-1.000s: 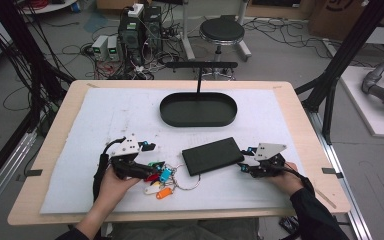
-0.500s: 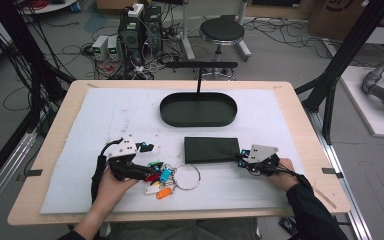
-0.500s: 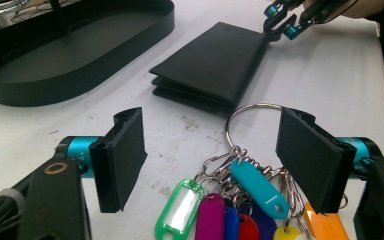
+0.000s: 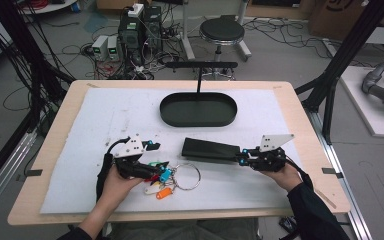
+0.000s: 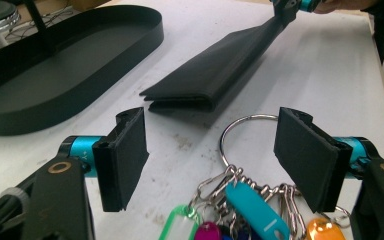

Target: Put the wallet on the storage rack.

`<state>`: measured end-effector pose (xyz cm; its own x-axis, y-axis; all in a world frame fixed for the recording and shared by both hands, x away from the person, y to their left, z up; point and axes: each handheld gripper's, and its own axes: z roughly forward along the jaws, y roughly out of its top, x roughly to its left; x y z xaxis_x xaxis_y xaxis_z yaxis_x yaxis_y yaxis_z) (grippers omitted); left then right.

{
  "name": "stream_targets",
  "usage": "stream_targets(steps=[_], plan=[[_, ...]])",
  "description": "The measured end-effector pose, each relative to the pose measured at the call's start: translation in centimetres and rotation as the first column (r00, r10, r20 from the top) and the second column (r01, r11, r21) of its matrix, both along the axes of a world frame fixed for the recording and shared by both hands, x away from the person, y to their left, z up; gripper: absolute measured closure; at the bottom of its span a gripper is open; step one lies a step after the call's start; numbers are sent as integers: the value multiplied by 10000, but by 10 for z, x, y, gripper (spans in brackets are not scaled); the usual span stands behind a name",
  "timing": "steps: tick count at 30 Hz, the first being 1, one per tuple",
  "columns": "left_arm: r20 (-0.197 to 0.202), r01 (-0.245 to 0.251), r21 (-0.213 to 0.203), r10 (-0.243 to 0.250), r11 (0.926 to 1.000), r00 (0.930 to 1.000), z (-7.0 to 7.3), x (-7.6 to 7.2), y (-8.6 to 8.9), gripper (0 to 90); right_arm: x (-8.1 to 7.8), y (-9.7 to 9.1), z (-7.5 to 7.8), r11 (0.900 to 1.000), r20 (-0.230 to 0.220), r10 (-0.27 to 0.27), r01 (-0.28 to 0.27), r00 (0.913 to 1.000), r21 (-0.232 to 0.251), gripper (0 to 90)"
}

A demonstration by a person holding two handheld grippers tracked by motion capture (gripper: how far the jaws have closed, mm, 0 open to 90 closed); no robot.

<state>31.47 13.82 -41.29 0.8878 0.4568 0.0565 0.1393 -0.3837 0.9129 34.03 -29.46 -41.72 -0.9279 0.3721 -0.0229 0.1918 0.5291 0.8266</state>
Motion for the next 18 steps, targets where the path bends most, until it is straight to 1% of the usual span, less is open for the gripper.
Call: stream_targets(steps=[1,2,3,5,6,7,10,12,13,14,15,18], plan=[[104,59,119,-61,9999,9999,1,1,-4,293,0,0,1,9999,-115,64,-63,9999,124,827],[104,59,119,-61,9999,9999,1,1,-4,296,0,0,1,9999,-115,64,-63,9999,124,827],[299,88,377,-100,9992,9995,2,2,-10,298,1,-2,3,9989,-302,128,-113,9995,464,827],[477,98,623,-128,9980,9988,2,5,-16,308,1,-3,5,9980,-355,42,-19,9994,634,828],[477,98,623,-128,9980,9988,2,5,-16,311,1,-3,5,9980,-355,42,-19,9994,634,828],[613,84,927,-141,9957,9980,2,9,-24,314,1,-4,5,9972,-486,7,29,9988,747,827],[1137,-82,1675,-110,9858,9935,2,16,-38,341,2,-4,5,9968,-566,3,42,9984,794,826],[1265,-63,1980,-192,9802,9918,1,22,-47,354,2,-4,5,9964,-645,-22,76,9979,844,826],[1311,-40,2102,-241,9777,9911,-1,25,-50,365,2,-5,6,9962,-593,-74,125,9982,857,826],[1306,-22,2172,-268,9761,9911,-3,26,-53,372,2,-6,6,9959,-677,-95,155,9977,893,825],[1336,38,2300,-354,9732,9904,-4,28,-56,381,3,-7,6,9955,-643,-105,165,9979,929,825],[1432,179,2629,-574,9647,9880,-9,31,-62,417,4,-9,6,9942,-764,-216,295,9968,1035,824]])
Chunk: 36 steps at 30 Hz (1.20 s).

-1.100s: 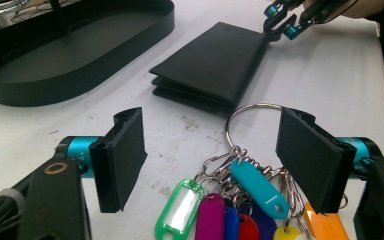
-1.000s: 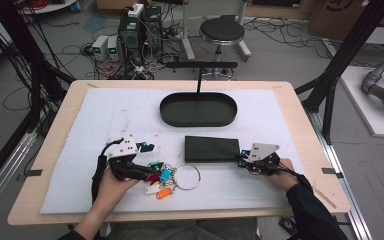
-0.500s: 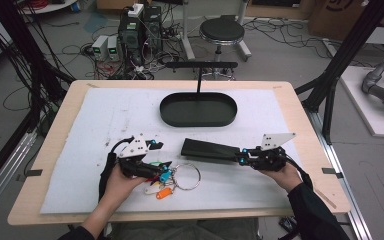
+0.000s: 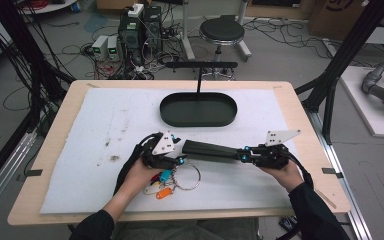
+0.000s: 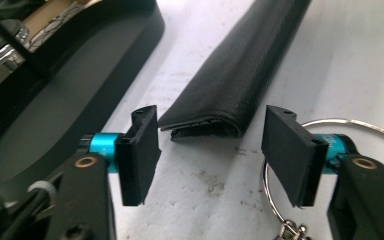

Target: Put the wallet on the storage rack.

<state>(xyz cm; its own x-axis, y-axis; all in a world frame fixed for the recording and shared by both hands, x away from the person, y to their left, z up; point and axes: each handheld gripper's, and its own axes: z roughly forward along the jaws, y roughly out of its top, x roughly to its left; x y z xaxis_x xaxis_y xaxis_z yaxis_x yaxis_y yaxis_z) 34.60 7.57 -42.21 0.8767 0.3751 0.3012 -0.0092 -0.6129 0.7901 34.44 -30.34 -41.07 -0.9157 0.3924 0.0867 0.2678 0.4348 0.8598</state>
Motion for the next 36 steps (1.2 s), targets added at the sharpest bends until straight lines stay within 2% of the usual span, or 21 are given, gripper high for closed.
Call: stream_targets(steps=[2,5,8,9,11,12,15,17,18,19,20,21,24,26,28,30,34,36], plan=[[168,34,127,-36,9999,9999,-1,1,-2,425,1,0,0,10000,-122,-5,6,9999,61,824],[320,306,135,-310,9994,9990,-1,3,-7,503,1,-1,0,9999,-188,-67,70,9998,121,823],[955,487,842,-567,9953,9938,1,-1,-15,602,2,-2,1,9997,-217,-177,180,9996,164,820],[1032,556,1021,-662,9932,9925,3,-2,-16,642,2,-3,1,9996,-233,-225,229,9995,178,818],[911,677,925,-761,9934,9929,7,-1,-15,696,2,-5,2,9990,-224,-339,345,9992,270,814],[860,768,749,-832,9942,9928,8,-1,-13,713,2,-6,2,9987,-192,-399,405,9990,320,809],[274,1024,163,-1029,9946,9943,10,3,-7,742,1,-9,5,9970,-95,-510,515,9987,577,778],[-206,1085,-267,-1091,9937,9938,11,5,-2,750,0,-8,6,9965,232,-599,585,9979,596,700],[-206,1085,-267,-1091,9937,9938,11,5,-2,753,0,-7,6,9955,429,-772,746,9961,586,653],[-827,1191,-994,-1275,9879,9884,13,8,5,757,0,-8,6,9939,440,-935,906,9946,635,563],[-1216,1182,-1427,-1359,9827,9832,14,10,8,760,1,-9,6,9920,404,-1073,1042,9934,709,481],[-1363,1187,-1565,-1405,9805,9807,14,11,10,762,1,-11,6,9910,383,-1107,1074,9931,803,475],[-1528,1193,-1686,-1456,9784,9775,14,11,15,763,2,-13,4,9925,338,-840,805,9959,925,441],[-1610,1181,-1774,-1472,9770,9759,14,12,16,764,3,-9,1,9940,371,-924,900,9950,614,405],[-1547,1334,-1916,-1642,9724,9742,14,12,19,765,6,-5,-4,9935,225,-1106,1099,9936,282,361],[-1442,1464,-1995,-1768,9689,9736,15,11,21,765,9,0,-8,9937,133,-1125,1125,9936,13,354],[-1326,1770,-2180,-2088,9598,9689,16,9,21,767,10,12,-12,9956,319,-903,910,9954,-208,360],[-1314,1921,-2466,-2292,9499,9645,17,7,21,767,10,18,-12,9973,379,-694,702,9969,-206,412]])
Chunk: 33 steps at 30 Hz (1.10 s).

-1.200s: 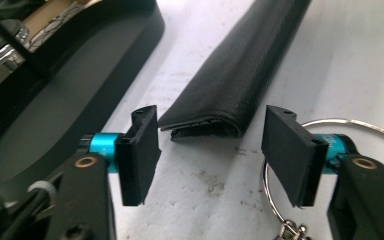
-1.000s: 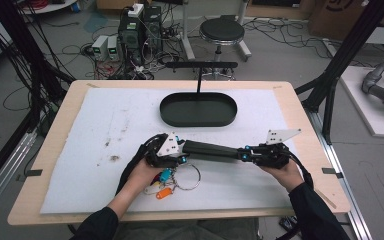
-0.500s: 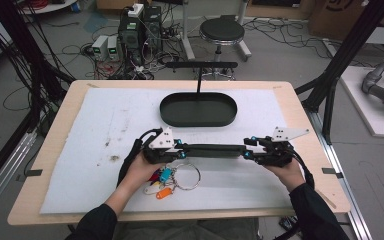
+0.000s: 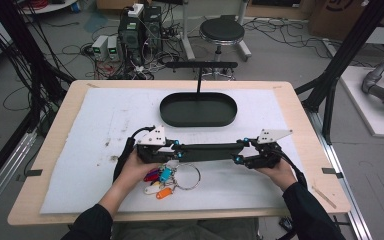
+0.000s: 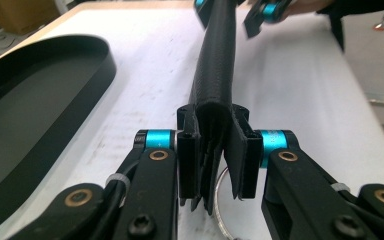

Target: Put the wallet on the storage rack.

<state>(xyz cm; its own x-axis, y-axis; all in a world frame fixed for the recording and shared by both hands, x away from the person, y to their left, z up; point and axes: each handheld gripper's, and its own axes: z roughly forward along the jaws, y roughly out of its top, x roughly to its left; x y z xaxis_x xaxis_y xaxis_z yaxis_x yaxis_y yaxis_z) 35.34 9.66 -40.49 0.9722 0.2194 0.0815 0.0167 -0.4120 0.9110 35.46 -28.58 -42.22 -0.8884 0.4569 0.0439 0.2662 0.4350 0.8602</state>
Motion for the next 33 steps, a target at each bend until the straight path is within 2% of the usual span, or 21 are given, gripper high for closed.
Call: stream_targets(steps=[2,3,4,5,9,13,18,22,23,24,25,28,31,33], plan=[[26,136,-117,-136,9998,9999,1,-1,2,767,-3,5,2,9998,224,219,-219,9995,-30,505],[26,136,-117,-136,9998,9999,1,-1,2,767,-3,5,2,9998,224,219,-219,9995,-30,505],[-46,123,-241,-124,9996,9999,2,-1,3,768,-6,7,3,9988,490,483,-479,9976,-94,579],[-138,85,-509,-92,9987,9999,3,-1,7,767,-7,7,4,9979,494,639,-635,9967,-110,617],[-133,-69,-912,57,9958,9999,6,-2,13,761,-10,8,8,9943,493,1058,-1064,9932,100,712],[32,-189,-1117,194,9936,9998,8,-4,15,725,-11,8,13,9910,363,1288,-1299,9910,308,744],[24,-555,-1020,560,9932,9984,8,-3,16,656,-14,11,17,9904,392,1350,-1360,9901,236,755],[64,-800,-979,810,9920,9967,8,-3,16,538,-15,12,18,9907,397,1335,-1344,9902,199,757],[70,-1070,-995,1083,9893,9941,9,-3,16,508,-15,12,19,9920,439,1238,-1248,9913,201,758],[70,-1070,-995,1083,9893,9941,9,-3,16,472,-15,12,19,9920,439,1238,-1248,9913,201,758],[35,-1501,-990,1512,9837,9885,10,-2,19,435,-15,10,20,9933,453,1104,-1118,9929,301,758],[-99,-1944,-1118,1945,9745,9809,11,-1,24,383,-15,6,22,9941,485,967,-989,9941,443,759],[-456,-2368,-1216,2329,9639,9714,14,-1,30,327,-15,2,25,9952,557,770,-801,9955,556,759],[-586,-2547,-1212,2492,9594,9667,16,-2,35,306,-14,-1,26,9961,629,571,-612,9964,644,759]])
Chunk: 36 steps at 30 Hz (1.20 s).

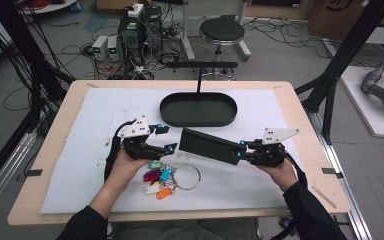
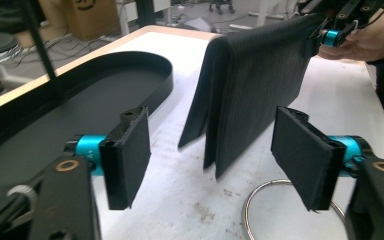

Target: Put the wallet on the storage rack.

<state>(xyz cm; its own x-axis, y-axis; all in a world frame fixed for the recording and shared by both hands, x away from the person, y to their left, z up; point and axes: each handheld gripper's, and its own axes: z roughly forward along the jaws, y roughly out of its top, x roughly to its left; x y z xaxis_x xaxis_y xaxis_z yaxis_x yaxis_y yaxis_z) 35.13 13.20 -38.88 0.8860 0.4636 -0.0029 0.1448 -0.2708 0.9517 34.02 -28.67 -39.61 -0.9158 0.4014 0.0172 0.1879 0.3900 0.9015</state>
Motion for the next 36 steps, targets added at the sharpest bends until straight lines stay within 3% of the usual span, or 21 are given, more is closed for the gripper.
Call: stream_targets(steps=[9,20,28,29,36], plan=[[-119,-1070,-166,1068,9941,9942,7,-23,32,292,9,-6,14,9967,274,-787,782,9965,203,759],[-58,-1572,-440,1571,9866,9876,-5,-57,58,289,33,2,29,9891,531,-1473,1468,9877,137,759],[-87,-1982,-758,1981,9772,9801,-14,-63,70,288,53,16,39,9834,793,-1791,1808,9806,-147,758],[-84,-2020,-794,2020,9762,9794,-15,-63,72,288,59,21,41,9821,978,-1827,1862,9783,-287,758],[236,-1928,-674,1947,9789,9806,-14,-66,71,285,84,40,44,9733,1126,-2033,2133,9726,-851,757]])
